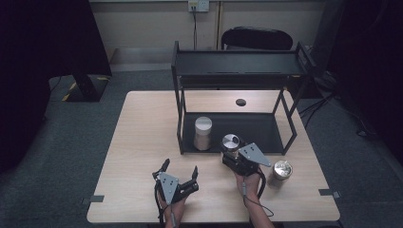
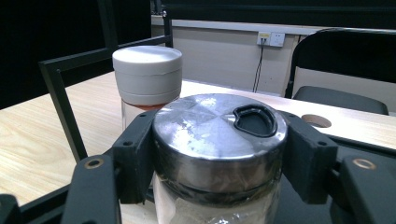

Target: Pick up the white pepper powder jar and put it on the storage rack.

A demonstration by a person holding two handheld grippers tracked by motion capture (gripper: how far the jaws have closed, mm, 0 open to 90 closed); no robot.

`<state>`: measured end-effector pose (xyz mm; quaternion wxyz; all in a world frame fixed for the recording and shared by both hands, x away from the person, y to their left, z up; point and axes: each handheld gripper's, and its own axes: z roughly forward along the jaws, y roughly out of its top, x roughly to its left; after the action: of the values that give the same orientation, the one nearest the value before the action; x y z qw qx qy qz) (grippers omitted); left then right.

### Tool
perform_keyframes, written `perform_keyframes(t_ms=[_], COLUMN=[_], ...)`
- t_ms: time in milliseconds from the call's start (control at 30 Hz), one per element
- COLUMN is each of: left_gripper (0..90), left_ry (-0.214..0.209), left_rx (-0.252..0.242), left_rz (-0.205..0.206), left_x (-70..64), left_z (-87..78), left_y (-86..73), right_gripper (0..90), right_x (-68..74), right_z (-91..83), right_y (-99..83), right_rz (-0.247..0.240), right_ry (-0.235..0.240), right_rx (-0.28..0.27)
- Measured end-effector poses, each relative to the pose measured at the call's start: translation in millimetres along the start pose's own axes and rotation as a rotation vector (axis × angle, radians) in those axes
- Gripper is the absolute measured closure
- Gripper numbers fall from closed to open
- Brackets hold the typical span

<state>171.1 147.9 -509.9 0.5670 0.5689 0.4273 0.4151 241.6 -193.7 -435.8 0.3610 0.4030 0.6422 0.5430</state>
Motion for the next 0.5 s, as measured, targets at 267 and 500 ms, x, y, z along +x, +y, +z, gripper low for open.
perform_keyframes(t_ms=[267,500], left_gripper=[0.9,0.9], left_ry=[0.000,0.000], left_rx=[-0.003,-0.002], left_rz=[0.000,0.000], left_x=[0.1,0.1], left_z=[-0.3,-0.2], left_y=[-0.5,-0.4], right_gripper=[34.8,34.8], right_x=[-1.5,-3.6], right_z=[5.7,11.7], right_y=[3.0,6.8], right_rz=[0.000,-0.001], right_ry=[-0.005,-0.006], right_rx=[-0.002,0.000])
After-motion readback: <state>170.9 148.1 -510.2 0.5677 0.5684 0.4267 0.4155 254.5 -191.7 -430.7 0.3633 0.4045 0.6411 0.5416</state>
